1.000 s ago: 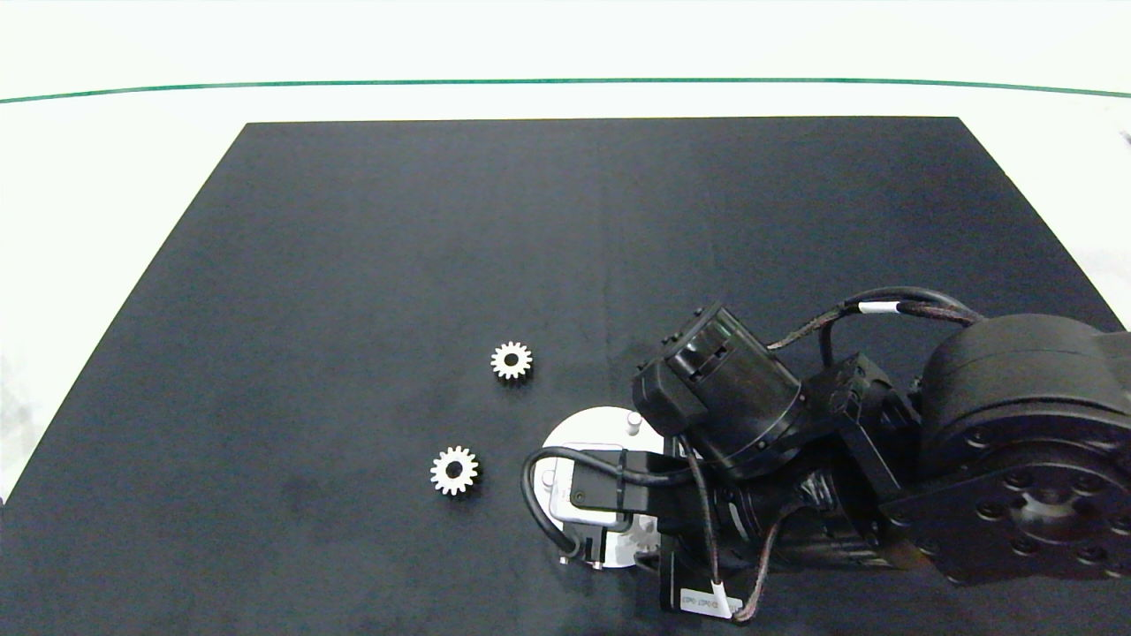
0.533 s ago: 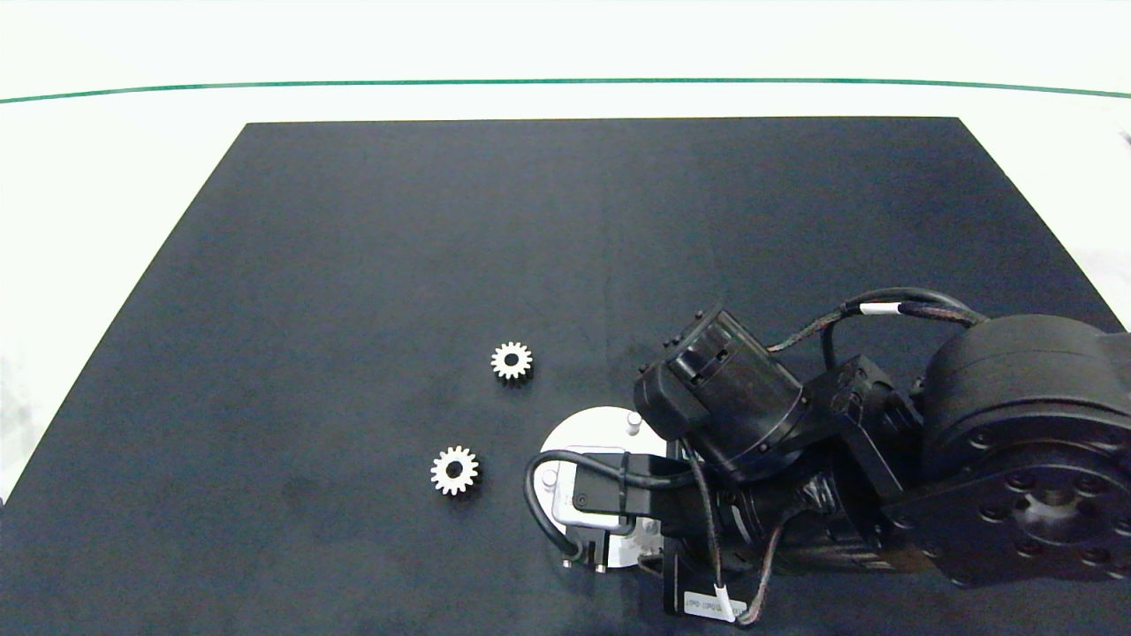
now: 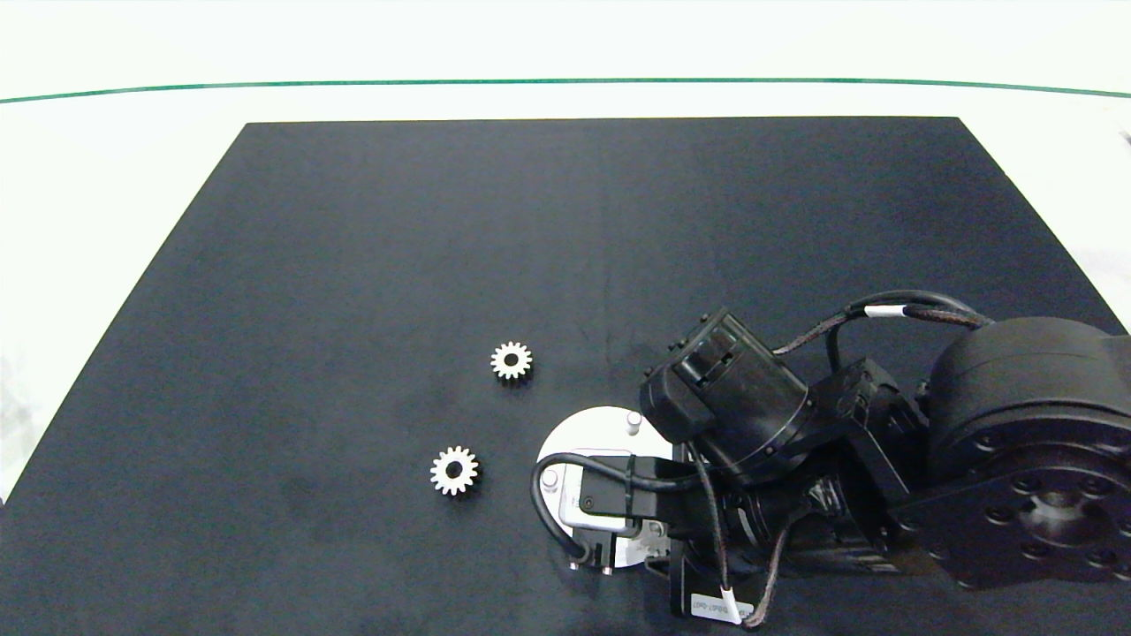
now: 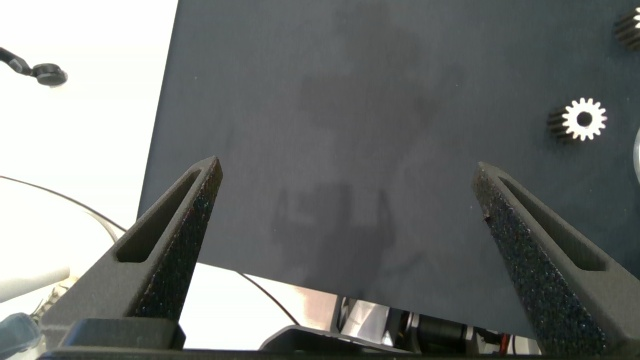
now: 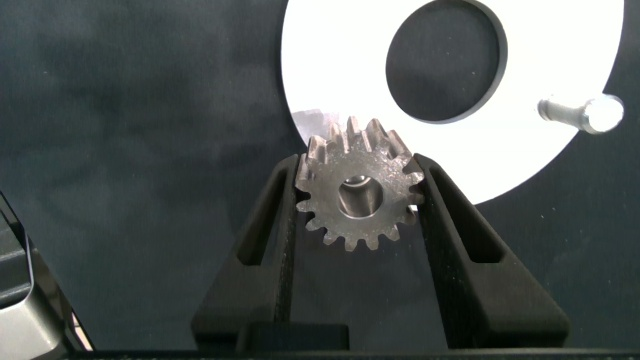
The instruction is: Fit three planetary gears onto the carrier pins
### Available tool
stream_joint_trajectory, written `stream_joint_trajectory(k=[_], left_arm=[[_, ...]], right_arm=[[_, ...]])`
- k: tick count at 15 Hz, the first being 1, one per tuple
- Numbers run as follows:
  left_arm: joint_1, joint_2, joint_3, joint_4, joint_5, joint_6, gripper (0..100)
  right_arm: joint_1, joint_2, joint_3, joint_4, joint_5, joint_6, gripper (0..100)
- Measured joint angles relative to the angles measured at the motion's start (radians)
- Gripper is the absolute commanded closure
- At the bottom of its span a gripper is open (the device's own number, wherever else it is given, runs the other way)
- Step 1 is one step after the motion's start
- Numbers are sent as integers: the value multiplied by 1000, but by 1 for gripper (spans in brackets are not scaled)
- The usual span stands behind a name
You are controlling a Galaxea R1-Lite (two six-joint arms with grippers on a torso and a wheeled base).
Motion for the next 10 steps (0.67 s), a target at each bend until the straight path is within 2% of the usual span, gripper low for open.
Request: stream_joint_trajectory(k=[8,9,10], left_arm=[[-4,2,13,-1,0,3,0],[-4,2,13,-1,0,2,0],[-4,2,13,-1,0,3,0]], right_arm=[[2,4,0,-3,-5,2,75],[3,5,0,-3,-5,3,0],[3,5,0,-4,-5,5,0]])
